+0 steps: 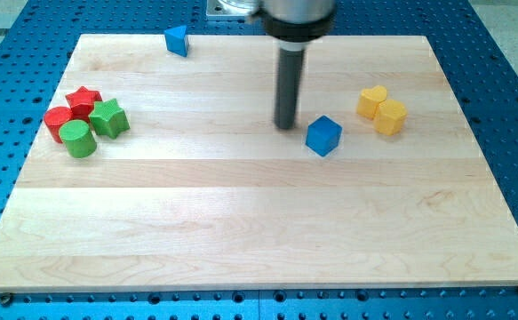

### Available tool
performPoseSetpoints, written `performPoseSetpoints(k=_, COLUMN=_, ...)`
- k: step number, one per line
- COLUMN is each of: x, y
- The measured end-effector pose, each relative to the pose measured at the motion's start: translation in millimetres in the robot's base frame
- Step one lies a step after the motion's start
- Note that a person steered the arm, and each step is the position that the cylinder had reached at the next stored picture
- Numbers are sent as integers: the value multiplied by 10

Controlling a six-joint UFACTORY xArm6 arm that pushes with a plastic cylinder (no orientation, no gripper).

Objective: Push the blue blocks closely to the yellow blocks

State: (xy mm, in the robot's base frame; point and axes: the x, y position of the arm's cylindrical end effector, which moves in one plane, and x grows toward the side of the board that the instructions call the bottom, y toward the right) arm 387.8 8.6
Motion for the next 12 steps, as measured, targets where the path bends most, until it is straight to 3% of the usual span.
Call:
performPoseSetpoints(k=1, x=727, y=-127)
performPoseSetpoints(k=3, x=513, y=1291)
performPoseSetpoints(k=4, x=471, y=584)
performPoseSetpoints(k=6, x=-861, y=-1758)
performPoseSetpoints(k=7, x=-1577, y=-2258)
performPoseSetpoints(k=8, x=-1950, y=-1812)
performPoseSetpoints(k=10, x=-471, y=-225)
performPoseSetpoints(k=11, x=-868, y=-1629)
performPoseSetpoints(k=12, x=-1549, y=-1364)
